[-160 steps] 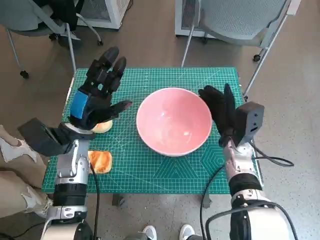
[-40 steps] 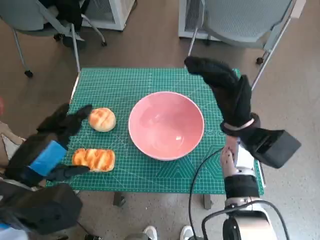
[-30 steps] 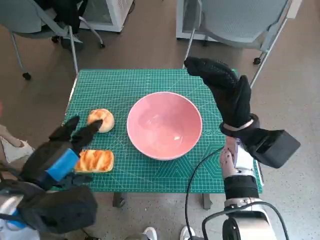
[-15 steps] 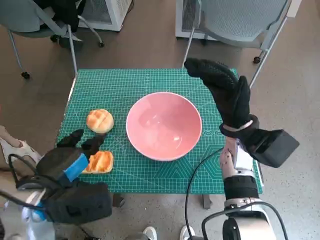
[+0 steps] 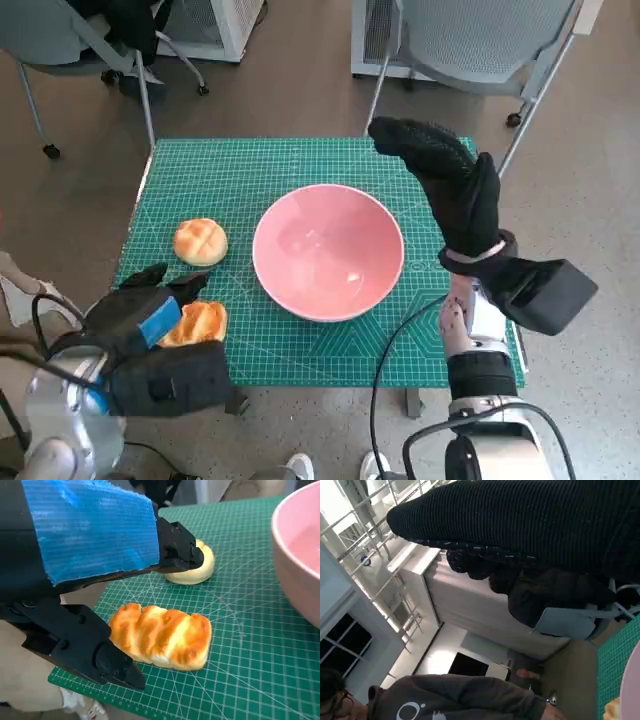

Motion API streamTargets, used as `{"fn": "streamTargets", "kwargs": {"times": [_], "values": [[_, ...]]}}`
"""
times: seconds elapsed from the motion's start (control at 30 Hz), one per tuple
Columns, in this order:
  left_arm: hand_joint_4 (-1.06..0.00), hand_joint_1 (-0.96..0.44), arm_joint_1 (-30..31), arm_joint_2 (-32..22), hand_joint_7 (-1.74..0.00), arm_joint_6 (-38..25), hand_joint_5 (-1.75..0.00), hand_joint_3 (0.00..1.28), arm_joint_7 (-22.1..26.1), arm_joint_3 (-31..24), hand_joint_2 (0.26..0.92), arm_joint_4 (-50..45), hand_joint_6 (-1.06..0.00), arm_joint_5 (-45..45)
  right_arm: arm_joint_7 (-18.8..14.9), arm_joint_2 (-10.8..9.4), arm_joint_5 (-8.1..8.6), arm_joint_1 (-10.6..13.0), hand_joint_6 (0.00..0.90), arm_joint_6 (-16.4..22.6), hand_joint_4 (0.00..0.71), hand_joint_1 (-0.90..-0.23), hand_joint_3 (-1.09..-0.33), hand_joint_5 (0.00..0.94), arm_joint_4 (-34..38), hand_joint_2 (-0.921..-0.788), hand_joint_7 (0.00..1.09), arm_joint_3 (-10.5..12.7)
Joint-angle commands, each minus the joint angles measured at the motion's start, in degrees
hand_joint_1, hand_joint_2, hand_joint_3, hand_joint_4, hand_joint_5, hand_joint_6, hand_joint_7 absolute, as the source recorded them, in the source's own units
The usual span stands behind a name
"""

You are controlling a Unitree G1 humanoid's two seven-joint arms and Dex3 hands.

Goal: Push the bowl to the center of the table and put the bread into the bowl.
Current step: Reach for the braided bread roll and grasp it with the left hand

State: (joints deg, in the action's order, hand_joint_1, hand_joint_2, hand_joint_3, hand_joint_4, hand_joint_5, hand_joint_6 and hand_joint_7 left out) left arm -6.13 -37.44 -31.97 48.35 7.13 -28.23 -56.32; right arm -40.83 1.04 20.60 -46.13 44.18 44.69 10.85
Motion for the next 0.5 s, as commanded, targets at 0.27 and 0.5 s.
{"fn": "streamTargets", "kwargs": {"times": [0.27, 0.5], "values": [[-0.13, -0.12, -3.8, 1.5, 0.0, 0.7, 0.0, 0.02, -4.5, 2.3, 0.683, 10.4, -0.31, -0.1, -0.6, -0.3, 0.94, 1.7, 0.112, -1.2, 0.089, -0.666, -0.866, 0.002, 0.3, -0.921, 0.11, -0.1], [-0.12, -0.12, -6.6, 2.6, 0.0, 0.6, 0.0, 0.02, -6.9, 3.8, 0.688, 17.5, -0.3, 0.4, -0.3, -0.1, 0.87, 1.9, 0.108, -1.3, 0.089, -0.668, -0.866, 0.002, 0.2, -0.921, 0.12, -0.2]]}}
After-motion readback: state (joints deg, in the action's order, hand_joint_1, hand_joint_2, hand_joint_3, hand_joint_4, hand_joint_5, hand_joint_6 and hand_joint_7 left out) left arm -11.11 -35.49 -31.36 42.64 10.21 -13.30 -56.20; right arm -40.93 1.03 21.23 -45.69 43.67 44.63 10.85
